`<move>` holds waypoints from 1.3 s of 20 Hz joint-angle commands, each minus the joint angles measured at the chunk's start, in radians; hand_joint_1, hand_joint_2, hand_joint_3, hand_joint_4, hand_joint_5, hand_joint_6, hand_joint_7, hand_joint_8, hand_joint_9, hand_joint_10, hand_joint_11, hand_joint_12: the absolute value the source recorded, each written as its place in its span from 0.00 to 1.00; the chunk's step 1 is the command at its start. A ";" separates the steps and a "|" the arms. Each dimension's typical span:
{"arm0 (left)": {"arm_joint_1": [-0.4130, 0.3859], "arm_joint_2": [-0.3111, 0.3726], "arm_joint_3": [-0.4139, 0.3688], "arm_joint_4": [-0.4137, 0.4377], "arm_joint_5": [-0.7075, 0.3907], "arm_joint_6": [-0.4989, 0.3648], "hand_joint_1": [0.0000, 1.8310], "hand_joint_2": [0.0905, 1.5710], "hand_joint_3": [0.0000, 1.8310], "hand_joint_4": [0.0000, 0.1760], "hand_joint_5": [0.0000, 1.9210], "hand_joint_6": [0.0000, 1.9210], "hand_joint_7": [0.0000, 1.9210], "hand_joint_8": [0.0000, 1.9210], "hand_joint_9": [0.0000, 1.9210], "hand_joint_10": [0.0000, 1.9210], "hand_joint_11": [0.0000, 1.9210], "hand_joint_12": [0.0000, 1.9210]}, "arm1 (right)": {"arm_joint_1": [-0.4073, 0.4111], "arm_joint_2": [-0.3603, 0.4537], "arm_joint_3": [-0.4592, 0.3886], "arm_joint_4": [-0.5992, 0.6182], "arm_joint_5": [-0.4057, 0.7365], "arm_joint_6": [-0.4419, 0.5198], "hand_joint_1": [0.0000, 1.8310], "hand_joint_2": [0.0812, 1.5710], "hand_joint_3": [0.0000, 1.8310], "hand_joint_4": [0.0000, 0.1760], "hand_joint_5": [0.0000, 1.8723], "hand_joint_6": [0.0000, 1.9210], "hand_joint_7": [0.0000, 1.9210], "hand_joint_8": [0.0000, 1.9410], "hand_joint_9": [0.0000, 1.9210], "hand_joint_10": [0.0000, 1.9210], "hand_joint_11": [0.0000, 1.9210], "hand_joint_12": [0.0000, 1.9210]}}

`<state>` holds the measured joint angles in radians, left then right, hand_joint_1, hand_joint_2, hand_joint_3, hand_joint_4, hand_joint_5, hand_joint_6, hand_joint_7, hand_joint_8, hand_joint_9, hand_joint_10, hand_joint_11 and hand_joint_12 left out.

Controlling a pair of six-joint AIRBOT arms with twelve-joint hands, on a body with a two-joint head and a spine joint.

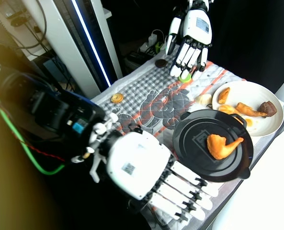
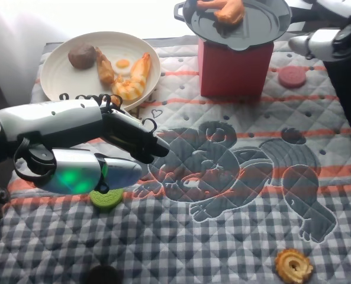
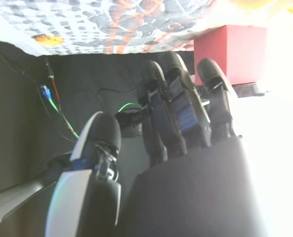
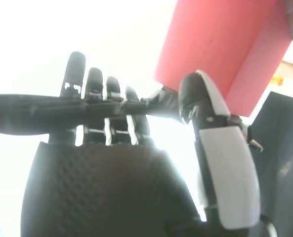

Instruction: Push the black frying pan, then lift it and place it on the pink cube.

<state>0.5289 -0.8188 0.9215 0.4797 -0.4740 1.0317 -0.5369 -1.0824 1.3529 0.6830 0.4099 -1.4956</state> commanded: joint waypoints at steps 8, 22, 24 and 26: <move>0.021 0.045 -0.019 -0.057 -0.136 -0.006 0.21 0.87 0.00 0.00 0.30 0.00 0.36 0.00 0.30 0.00 0.00 0.38 | -0.064 0.268 -0.338 -0.251 0.386 0.011 0.19 0.73 0.00 0.60 0.00 0.00 0.00 0.00 0.00 0.00 0.00 0.00; 0.150 0.109 -0.023 -0.489 -0.524 0.174 0.31 0.79 0.00 0.26 0.00 0.00 0.00 0.00 0.00 0.00 0.00 0.24 | -0.680 0.502 -0.587 -0.289 1.231 0.467 0.20 0.70 0.00 0.45 0.00 0.00 0.00 0.00 0.00 0.00 0.00 0.00; 0.216 0.109 -0.026 -0.564 -0.662 0.174 0.33 0.78 0.00 0.56 0.00 0.00 0.00 0.00 0.00 0.00 0.00 0.10 | -0.748 0.512 -0.599 -0.263 1.337 0.495 0.24 0.74 0.01 0.49 0.00 0.00 0.00 0.00 0.00 0.00 0.00 0.00; 0.252 0.104 -0.029 -0.601 -0.765 0.172 0.35 0.82 0.00 0.78 0.00 0.00 0.00 0.00 0.00 0.00 0.00 0.04 | -0.772 0.520 -0.609 -0.241 1.353 0.497 0.27 0.72 0.00 0.48 0.00 0.00 0.00 0.00 0.00 0.00 0.00 0.00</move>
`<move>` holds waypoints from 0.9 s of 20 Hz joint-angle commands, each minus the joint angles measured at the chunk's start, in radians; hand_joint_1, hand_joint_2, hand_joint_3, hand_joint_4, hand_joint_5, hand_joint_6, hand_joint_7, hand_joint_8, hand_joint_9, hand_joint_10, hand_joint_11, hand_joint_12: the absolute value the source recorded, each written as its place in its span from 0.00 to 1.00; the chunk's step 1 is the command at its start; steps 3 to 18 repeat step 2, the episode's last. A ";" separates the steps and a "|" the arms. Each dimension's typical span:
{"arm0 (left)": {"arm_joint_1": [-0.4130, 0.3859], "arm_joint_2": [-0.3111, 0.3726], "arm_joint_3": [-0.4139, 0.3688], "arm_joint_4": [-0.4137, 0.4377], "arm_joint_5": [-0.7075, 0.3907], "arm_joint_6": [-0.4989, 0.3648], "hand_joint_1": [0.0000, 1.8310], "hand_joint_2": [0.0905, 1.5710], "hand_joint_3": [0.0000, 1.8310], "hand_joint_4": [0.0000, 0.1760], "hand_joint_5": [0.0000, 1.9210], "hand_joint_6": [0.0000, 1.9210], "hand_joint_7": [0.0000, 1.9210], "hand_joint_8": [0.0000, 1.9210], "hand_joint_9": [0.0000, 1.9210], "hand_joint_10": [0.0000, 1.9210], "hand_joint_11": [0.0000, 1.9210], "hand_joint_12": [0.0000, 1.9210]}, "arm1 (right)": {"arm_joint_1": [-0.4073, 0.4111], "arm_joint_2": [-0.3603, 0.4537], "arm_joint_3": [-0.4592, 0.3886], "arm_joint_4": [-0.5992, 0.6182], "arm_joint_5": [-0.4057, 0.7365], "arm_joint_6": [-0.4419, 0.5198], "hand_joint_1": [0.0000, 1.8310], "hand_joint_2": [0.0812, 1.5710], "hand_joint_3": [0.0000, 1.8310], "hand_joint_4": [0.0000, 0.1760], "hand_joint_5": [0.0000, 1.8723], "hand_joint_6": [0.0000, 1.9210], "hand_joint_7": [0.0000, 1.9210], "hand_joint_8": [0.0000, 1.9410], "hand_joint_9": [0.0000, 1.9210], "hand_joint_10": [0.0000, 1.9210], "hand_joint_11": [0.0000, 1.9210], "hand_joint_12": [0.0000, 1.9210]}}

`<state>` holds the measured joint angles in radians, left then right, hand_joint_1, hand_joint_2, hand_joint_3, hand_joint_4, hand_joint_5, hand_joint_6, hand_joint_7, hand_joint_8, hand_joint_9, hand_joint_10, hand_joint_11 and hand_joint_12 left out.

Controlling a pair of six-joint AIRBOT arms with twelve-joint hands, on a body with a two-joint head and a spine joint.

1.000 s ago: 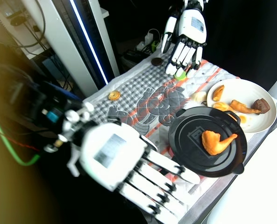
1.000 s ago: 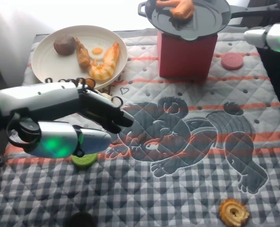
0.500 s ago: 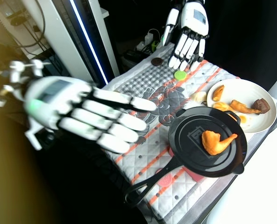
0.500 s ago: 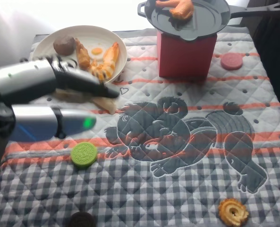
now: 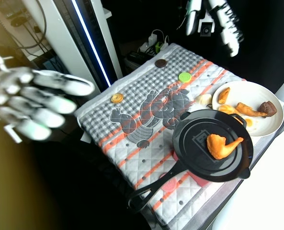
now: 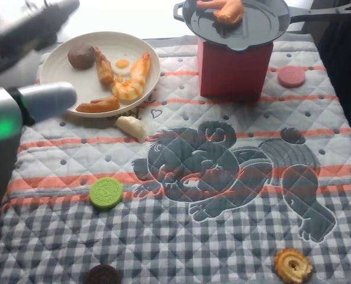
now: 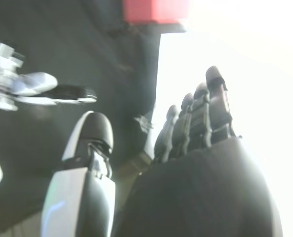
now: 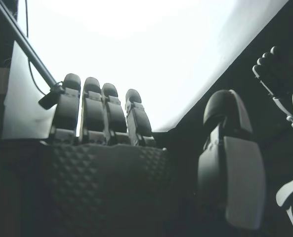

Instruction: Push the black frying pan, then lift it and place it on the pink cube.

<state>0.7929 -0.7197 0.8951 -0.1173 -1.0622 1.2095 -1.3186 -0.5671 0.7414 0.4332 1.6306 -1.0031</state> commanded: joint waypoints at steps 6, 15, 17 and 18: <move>0.005 -0.001 -0.005 -0.014 -0.255 -0.013 0.37 0.88 0.01 0.91 0.00 0.00 0.00 0.00 0.00 0.00 0.00 0.04 | 0.010 0.003 0.003 -0.002 0.132 0.004 0.28 0.72 0.00 0.48 0.00 0.00 0.00 0.00 0.00 0.00 0.01 0.01; 0.005 -0.001 -0.005 -0.014 -0.255 -0.013 0.37 0.88 0.01 0.91 0.00 0.00 0.00 0.00 0.00 0.00 0.00 0.04 | 0.010 0.003 0.003 -0.002 0.132 0.004 0.28 0.72 0.00 0.48 0.00 0.00 0.00 0.00 0.00 0.00 0.01 0.01; 0.005 -0.001 -0.005 -0.014 -0.255 -0.013 0.37 0.88 0.01 0.91 0.00 0.00 0.00 0.00 0.00 0.00 0.00 0.04 | 0.010 0.003 0.003 -0.002 0.132 0.004 0.28 0.72 0.00 0.48 0.00 0.00 0.00 0.00 0.00 0.00 0.01 0.01; 0.005 -0.001 -0.005 -0.014 -0.255 -0.013 0.37 0.88 0.01 0.91 0.00 0.00 0.00 0.00 0.00 0.00 0.00 0.04 | 0.010 0.003 0.003 -0.002 0.132 0.004 0.28 0.72 0.00 0.48 0.00 0.00 0.00 0.00 0.00 0.00 0.01 0.01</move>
